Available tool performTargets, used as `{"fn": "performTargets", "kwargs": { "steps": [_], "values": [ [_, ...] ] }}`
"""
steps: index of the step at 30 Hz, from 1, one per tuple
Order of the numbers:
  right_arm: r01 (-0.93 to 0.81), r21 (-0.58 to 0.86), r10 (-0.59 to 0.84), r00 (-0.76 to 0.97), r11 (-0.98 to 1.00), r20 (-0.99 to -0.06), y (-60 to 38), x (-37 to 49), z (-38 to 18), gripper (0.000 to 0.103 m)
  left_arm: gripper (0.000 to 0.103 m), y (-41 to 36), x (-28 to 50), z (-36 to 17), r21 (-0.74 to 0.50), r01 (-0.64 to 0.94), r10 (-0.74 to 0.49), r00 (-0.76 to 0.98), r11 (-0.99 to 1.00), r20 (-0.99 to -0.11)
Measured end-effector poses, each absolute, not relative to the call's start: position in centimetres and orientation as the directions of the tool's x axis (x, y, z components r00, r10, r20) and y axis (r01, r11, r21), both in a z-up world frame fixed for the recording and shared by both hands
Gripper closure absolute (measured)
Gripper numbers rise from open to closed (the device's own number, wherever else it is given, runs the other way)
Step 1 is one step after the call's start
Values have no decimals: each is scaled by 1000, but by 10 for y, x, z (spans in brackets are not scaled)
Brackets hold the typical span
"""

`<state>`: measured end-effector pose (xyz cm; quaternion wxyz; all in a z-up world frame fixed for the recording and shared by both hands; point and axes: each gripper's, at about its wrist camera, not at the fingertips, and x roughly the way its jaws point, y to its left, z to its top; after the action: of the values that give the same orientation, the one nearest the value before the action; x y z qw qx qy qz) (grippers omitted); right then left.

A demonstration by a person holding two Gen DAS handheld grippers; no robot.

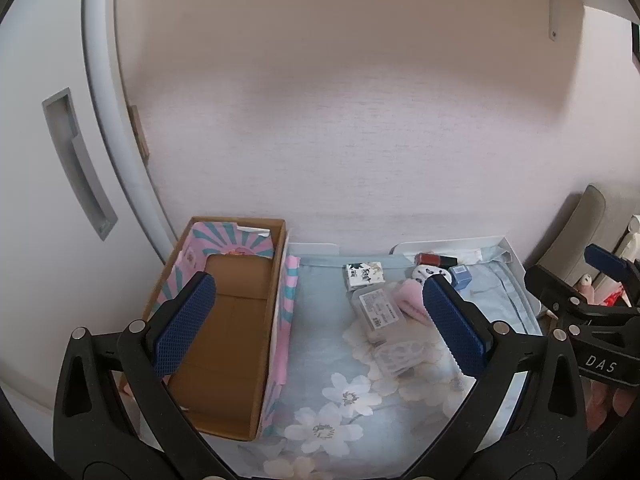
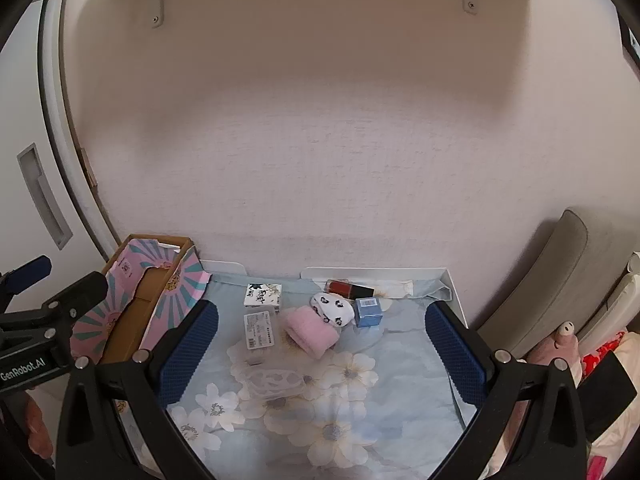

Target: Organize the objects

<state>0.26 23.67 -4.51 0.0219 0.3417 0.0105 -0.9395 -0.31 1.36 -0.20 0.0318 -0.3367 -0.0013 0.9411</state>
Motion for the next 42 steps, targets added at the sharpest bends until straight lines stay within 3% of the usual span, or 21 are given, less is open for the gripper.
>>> {"fn": "performTargets", "kwargs": {
  "steps": [42],
  "values": [
    [65,-6,-45,-761,-998,-647,228,7,-41,0,0,9,2,-4,-67,-62,91,-755,-996,-649]
  ]
}}
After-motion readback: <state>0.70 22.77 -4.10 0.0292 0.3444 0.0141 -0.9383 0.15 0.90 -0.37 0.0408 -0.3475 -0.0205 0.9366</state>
